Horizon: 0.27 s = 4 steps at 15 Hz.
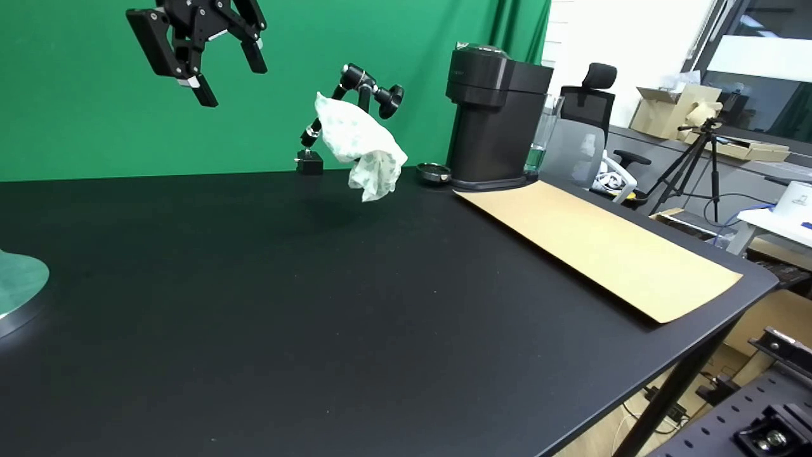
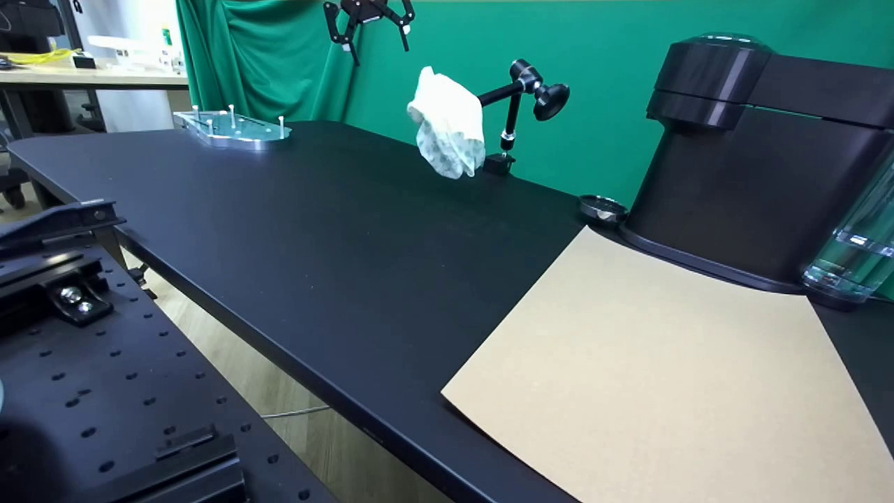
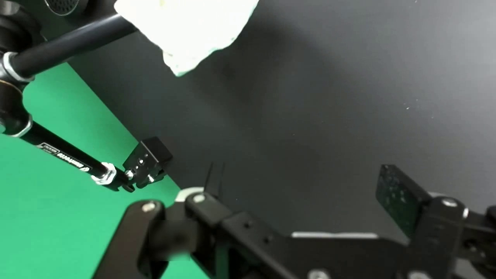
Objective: Hang the cloth on the black stand
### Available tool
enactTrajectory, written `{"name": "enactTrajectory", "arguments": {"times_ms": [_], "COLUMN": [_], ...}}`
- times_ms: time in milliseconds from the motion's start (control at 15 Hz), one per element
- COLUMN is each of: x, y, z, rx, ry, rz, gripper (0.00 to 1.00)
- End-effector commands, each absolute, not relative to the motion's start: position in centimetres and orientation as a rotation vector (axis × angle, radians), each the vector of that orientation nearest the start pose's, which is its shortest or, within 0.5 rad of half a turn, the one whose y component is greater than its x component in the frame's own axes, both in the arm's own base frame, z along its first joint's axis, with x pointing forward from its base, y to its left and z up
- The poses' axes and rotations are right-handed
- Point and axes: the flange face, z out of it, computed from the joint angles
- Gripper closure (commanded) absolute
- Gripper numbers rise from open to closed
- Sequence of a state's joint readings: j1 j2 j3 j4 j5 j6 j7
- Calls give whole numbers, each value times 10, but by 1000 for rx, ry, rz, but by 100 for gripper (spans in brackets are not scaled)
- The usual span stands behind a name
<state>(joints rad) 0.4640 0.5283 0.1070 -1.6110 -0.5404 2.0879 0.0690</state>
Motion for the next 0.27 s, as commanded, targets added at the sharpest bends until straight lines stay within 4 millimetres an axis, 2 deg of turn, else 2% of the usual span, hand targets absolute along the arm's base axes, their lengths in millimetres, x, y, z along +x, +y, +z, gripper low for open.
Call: {"name": "enactTrajectory", "arguments": {"times_ms": [0,200], "x": [597,587], "y": [309,279], "z": [313,300], "rx": [-3272,-3199], "ry": [-1283,-1238], "rz": [13,230], "gripper": [0,0]}}
